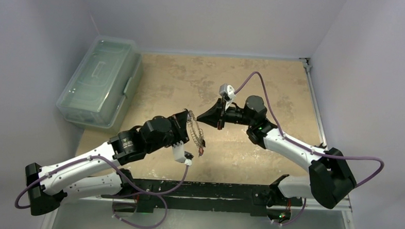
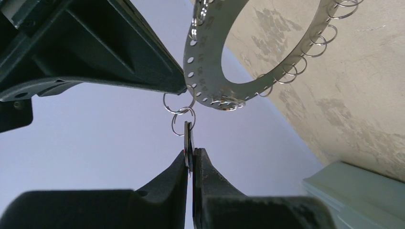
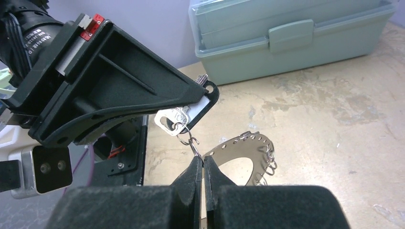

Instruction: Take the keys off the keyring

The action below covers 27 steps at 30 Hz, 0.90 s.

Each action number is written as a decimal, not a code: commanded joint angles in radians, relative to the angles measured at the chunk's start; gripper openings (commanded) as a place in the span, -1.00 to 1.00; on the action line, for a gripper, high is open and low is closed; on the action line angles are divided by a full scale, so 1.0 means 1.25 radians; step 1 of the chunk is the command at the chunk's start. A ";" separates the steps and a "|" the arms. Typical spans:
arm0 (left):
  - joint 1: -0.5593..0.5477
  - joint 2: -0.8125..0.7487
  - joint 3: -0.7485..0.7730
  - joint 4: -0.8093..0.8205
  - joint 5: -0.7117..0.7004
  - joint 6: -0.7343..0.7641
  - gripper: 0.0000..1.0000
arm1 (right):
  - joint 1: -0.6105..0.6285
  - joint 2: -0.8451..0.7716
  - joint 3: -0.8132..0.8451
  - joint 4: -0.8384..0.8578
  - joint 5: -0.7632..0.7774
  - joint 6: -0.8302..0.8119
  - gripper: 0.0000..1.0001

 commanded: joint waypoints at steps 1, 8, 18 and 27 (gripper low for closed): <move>-0.005 -0.031 -0.023 0.017 -0.056 -0.035 -1.00 | -0.036 -0.021 -0.014 0.079 0.020 0.015 -1.00; -0.004 -0.035 -0.059 0.043 -0.067 -0.039 -1.00 | -0.044 -0.027 -0.047 0.171 -0.050 0.036 -1.00; -0.003 0.012 -0.017 0.173 -0.046 -0.094 -1.00 | -0.044 -0.025 -0.062 0.178 -0.145 -0.008 -0.31; 0.008 -0.025 -0.017 0.225 0.073 -0.122 -1.00 | -0.044 -0.023 -0.050 0.142 -0.167 -0.032 -0.03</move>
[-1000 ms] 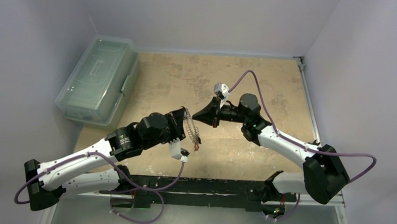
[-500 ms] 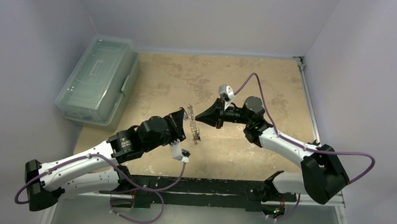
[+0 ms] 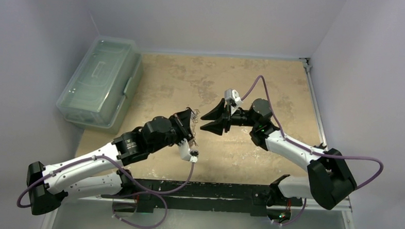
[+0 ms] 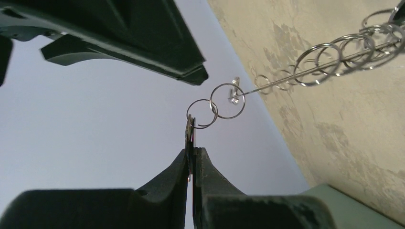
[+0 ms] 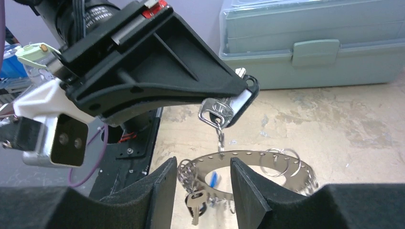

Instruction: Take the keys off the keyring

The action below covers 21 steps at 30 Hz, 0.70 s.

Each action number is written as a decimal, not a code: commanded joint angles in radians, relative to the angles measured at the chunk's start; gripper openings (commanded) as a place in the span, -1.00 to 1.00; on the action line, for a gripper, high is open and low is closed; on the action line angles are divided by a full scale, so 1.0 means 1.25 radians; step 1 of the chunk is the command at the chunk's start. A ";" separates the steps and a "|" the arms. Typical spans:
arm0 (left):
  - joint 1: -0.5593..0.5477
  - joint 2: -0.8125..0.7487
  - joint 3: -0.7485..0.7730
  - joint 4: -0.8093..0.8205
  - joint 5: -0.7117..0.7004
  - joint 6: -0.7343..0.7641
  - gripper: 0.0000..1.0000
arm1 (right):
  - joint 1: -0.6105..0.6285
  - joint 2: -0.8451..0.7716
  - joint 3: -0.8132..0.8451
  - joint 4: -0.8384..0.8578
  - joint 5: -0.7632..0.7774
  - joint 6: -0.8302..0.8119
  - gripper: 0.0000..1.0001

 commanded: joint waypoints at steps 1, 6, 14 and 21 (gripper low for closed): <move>0.010 -0.049 0.028 0.090 0.092 -0.014 -1.00 | -0.002 -0.018 0.009 0.002 -0.020 -0.027 -0.03; 0.011 -0.076 0.000 0.102 0.166 0.030 -1.00 | -0.002 -0.027 0.011 -0.011 -0.040 -0.046 -0.02; 0.019 -0.090 -0.041 0.142 0.244 0.086 -1.00 | -0.002 -0.046 0.057 -0.155 -0.111 -0.139 -0.01; 0.024 -0.101 -0.066 0.139 0.269 0.120 -1.00 | -0.001 -0.048 0.066 -0.200 -0.140 -0.165 -0.06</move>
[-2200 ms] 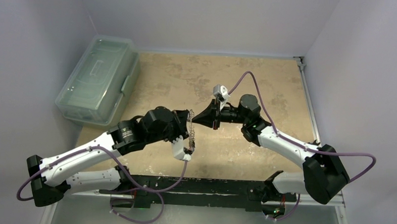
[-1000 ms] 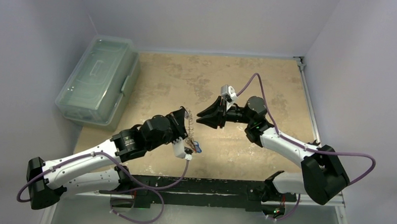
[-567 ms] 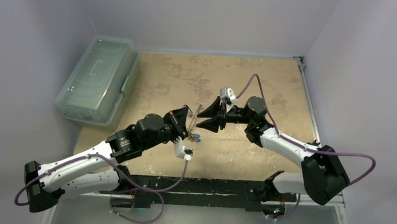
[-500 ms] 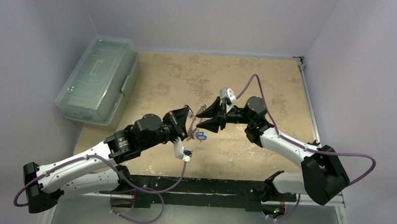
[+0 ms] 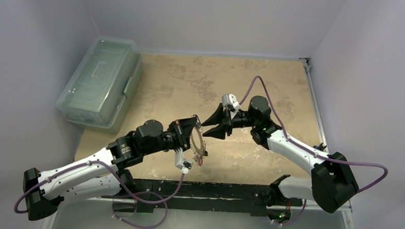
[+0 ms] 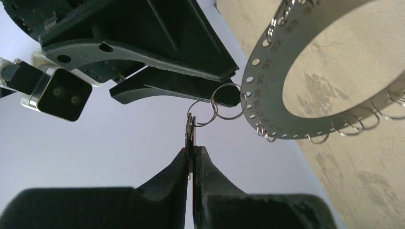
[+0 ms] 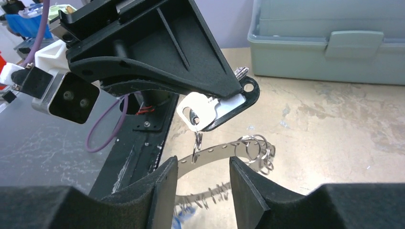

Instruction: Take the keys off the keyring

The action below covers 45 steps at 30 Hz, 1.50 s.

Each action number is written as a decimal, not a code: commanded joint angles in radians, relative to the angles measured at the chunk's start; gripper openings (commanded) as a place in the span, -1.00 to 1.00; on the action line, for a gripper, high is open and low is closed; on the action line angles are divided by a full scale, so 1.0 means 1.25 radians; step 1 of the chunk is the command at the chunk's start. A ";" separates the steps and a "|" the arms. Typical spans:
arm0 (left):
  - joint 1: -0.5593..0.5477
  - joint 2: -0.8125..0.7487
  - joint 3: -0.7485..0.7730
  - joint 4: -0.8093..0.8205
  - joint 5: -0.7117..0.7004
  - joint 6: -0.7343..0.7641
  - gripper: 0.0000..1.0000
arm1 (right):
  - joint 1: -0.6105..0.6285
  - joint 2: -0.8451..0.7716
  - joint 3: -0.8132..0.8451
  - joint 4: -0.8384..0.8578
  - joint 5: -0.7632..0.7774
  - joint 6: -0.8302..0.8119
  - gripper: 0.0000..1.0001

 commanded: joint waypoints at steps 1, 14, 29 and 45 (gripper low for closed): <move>0.007 -0.022 -0.002 0.062 0.043 0.037 -1.00 | -0.002 -0.021 0.035 -0.034 -0.037 -0.033 -0.07; 0.008 -0.011 0.005 0.046 0.068 0.060 -1.00 | 0.008 -0.016 0.016 0.069 -0.048 0.046 -0.31; 0.018 -0.011 0.018 0.067 0.035 0.038 -1.00 | 0.014 -0.002 0.017 0.035 -0.019 0.034 -0.74; 0.024 -0.013 0.023 0.070 0.017 0.016 -1.00 | 0.019 0.003 0.027 0.004 0.016 0.022 -1.00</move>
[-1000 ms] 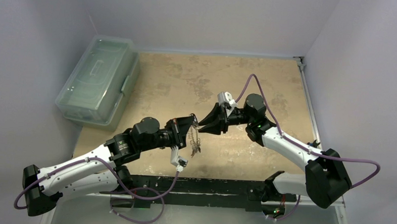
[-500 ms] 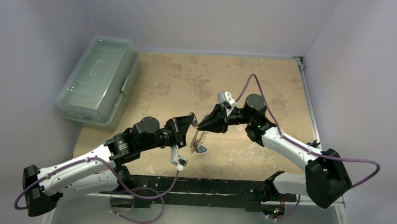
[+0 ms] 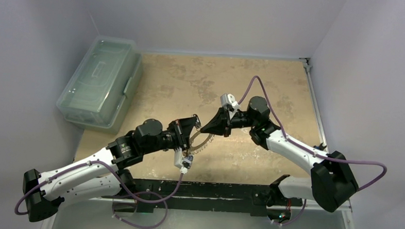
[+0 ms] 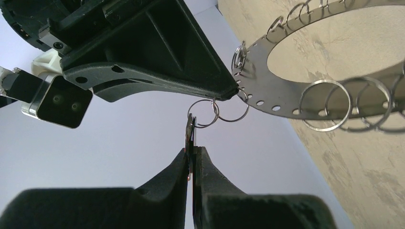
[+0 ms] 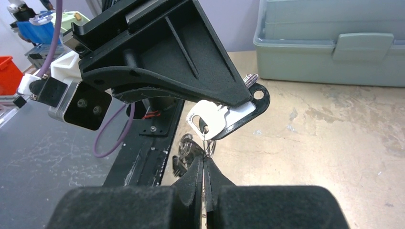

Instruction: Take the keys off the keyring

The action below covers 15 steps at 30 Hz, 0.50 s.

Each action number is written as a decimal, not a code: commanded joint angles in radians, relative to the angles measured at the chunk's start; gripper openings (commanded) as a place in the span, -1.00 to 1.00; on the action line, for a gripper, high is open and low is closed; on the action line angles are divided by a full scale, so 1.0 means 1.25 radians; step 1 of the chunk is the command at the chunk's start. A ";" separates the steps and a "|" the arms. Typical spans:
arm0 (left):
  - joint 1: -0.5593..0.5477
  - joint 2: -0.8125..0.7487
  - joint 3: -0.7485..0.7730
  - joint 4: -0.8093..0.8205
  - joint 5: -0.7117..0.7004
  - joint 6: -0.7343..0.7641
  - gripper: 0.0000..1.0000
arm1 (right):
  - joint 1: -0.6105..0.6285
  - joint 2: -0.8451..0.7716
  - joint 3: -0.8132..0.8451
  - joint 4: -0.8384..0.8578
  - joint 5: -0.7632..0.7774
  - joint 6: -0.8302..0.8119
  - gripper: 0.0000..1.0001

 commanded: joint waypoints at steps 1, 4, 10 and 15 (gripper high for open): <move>0.009 -0.011 0.034 0.069 -0.022 -0.028 -1.00 | 0.002 -0.005 0.026 -0.016 0.023 -0.010 -1.00; 0.017 -0.010 0.041 0.070 -0.044 -0.048 -1.00 | 0.003 -0.008 0.026 -0.023 0.037 -0.009 -1.00; 0.038 -0.024 0.048 0.033 -0.081 -0.075 -1.00 | 0.002 -0.013 0.021 -0.005 0.038 -0.004 -1.00; 0.062 -0.030 0.034 0.003 -0.122 -0.093 -1.00 | 0.000 -0.018 -0.004 0.088 0.024 0.068 -1.00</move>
